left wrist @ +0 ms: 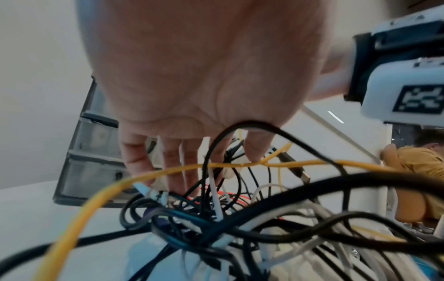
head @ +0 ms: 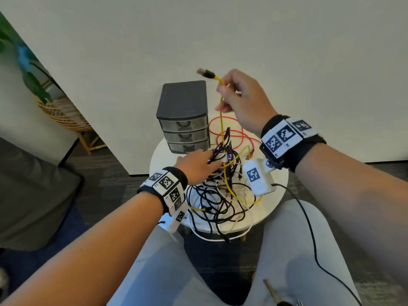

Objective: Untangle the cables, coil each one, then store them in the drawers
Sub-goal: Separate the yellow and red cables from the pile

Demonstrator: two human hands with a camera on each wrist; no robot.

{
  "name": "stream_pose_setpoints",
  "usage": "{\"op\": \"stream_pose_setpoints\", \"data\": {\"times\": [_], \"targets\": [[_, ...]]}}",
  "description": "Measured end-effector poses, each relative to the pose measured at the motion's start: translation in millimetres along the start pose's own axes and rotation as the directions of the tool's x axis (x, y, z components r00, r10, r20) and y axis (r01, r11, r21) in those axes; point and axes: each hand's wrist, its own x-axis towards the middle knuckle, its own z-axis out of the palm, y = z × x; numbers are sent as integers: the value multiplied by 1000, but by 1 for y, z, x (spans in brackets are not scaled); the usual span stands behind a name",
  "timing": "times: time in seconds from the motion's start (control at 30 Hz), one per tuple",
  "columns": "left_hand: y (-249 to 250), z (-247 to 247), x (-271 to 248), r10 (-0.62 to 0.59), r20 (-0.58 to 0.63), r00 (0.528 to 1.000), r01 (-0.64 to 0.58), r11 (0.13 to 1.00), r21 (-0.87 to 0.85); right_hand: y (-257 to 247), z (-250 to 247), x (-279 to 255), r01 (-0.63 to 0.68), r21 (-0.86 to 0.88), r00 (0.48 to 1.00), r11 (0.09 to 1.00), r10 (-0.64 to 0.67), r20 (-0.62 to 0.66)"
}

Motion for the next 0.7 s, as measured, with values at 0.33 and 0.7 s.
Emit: {"op": "stream_pose_setpoints", "data": {"times": [0.33, 0.7], "targets": [[-2, -16, -8, -19, -63, 998, 25, 994, 105, -80, -35, 1, 213, 353, 977, 911, -201, -73], [17, -31, 10, 205, -132, 970, -238, 912, -334, -112, -53, -14, 535, 196, 844, 822, -510, -167]]}}
